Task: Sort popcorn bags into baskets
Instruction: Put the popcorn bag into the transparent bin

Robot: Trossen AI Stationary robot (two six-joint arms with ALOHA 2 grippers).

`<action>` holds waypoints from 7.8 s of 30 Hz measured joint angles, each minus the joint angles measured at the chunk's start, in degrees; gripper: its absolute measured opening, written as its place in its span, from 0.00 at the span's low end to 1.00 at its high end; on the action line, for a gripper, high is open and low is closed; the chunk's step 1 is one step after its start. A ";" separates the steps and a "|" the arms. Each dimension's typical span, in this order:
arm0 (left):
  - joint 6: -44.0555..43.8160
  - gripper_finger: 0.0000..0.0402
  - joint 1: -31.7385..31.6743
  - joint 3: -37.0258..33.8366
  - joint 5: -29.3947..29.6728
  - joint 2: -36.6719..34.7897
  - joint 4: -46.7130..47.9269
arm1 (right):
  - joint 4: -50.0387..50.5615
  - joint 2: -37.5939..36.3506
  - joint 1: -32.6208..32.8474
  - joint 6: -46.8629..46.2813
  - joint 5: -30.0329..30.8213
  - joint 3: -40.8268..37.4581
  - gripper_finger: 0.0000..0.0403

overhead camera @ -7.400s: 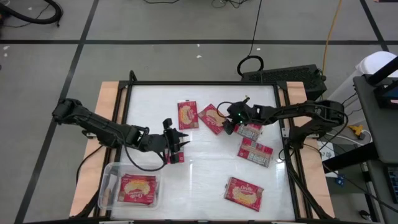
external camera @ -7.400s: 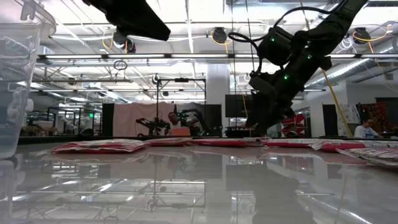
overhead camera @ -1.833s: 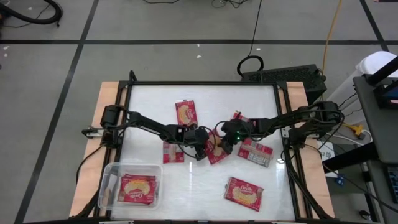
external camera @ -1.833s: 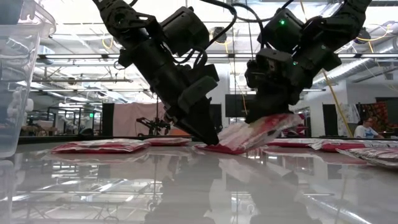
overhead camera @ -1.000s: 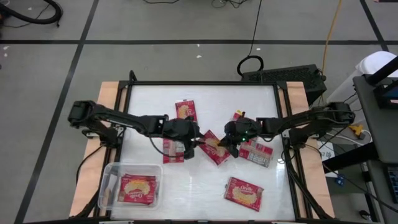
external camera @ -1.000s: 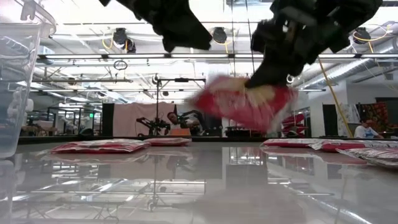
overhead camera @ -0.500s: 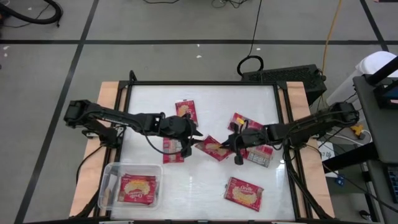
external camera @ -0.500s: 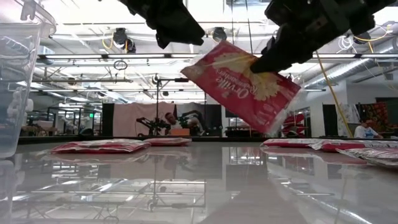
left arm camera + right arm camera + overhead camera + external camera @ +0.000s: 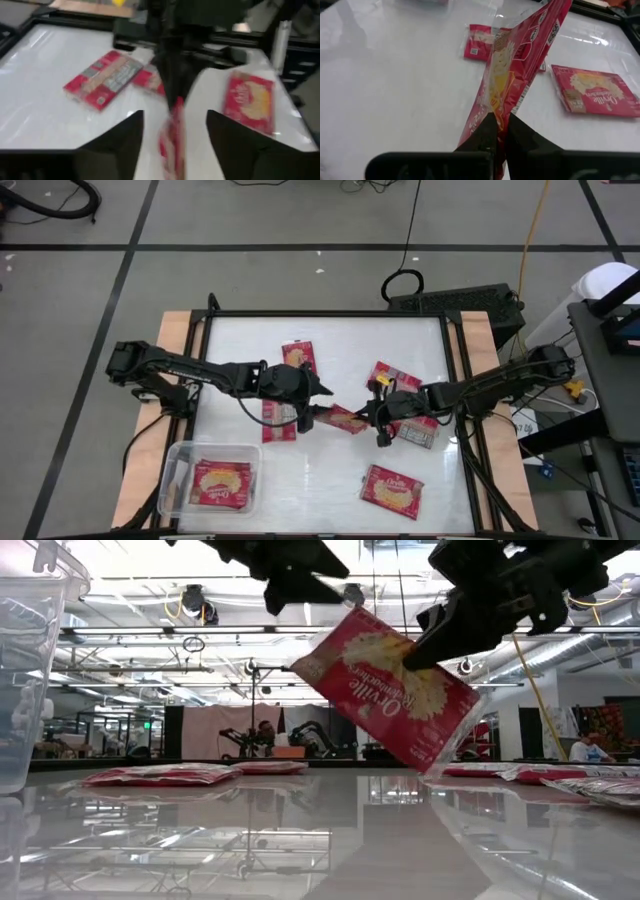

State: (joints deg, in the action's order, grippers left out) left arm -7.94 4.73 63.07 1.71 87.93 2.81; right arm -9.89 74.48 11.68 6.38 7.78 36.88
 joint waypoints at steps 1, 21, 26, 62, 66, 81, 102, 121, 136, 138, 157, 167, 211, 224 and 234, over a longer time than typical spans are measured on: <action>-0.05 0.60 -0.21 -0.02 0.26 0.41 -0.03 | -0.59 0.62 -0.01 0.71 0.01 0.00 0.01; -3.01 0.38 -1.73 0.00 -6.24 6.51 -1.98 | -9.51 4.30 -0.85 3.47 0.00 -0.02 0.01; -3.19 0.11 -2.05 0.02 -6.57 6.50 -1.03 | -9.12 4.31 -0.85 2.16 1.14 -0.02 0.02; -1.94 0.08 13.15 -20.45 20.48 -26.69 -7.03 | -32.81 8.88 1.99 -11.67 11.46 0.00 0.51; -1.29 0.07 13.55 -26.40 20.50 -27.76 -14.22 | -42.39 13.24 2.03 -11.78 8.46 -0.02 0.51; 1.86 0.06 16.28 -37.35 20.38 -30.68 -30.88 | -63.04 27.39 -0.53 -11.50 6.69 2.23 0.50; 0.24 0.36 15.37 -26.86 19.32 -35.39 -9.08 | -58.02 28.17 -2.08 -8.65 -0.51 5.81 0.01; -5.98 0.45 3.35 -3.44 5.88 -15.92 26.31 | -53.96 28.15 -4.53 -10.07 -0.35 5.84 0.01; -5.28 0.12 0.81 0.50 1.34 -11.14 35.80 | -52.02 28.13 -6.19 -9.80 -0.39 5.86 0.01; -5.70 0.08 0.83 0.50 1.39 -11.15 35.86 | -52.02 28.13 -6.42 -9.87 -0.51 5.86 0.01; -24.90 0.08 10.86 0.37 -2.01 -30.86 47.91 | -51.11 27.84 -6.36 -8.68 -0.49 5.86 0.38; -38.17 0.09 27.74 0.20 4.16 -43.42 53.09 | -48.04 27.84 -6.36 -9.34 -0.51 5.47 0.39; -74.67 0.11 60.08 -23.67 13.40 -38.44 36.79 | -48.98 27.89 -4.44 -10.25 -0.38 1.88 0.39; -75.56 0.26 60.11 -23.67 13.42 -38.44 37.54 | -48.98 27.89 -4.44 -10.24 -0.38 1.88 0.39; -73.03 0.29 58.34 -22.26 14.28 -38.50 37.18 | -48.98 27.89 -4.44 -10.29 -0.38 1.88 0.39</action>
State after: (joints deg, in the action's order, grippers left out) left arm -80.97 63.07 40.81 16.00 49.43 40.00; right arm -58.87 102.37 7.25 -3.91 7.40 38.76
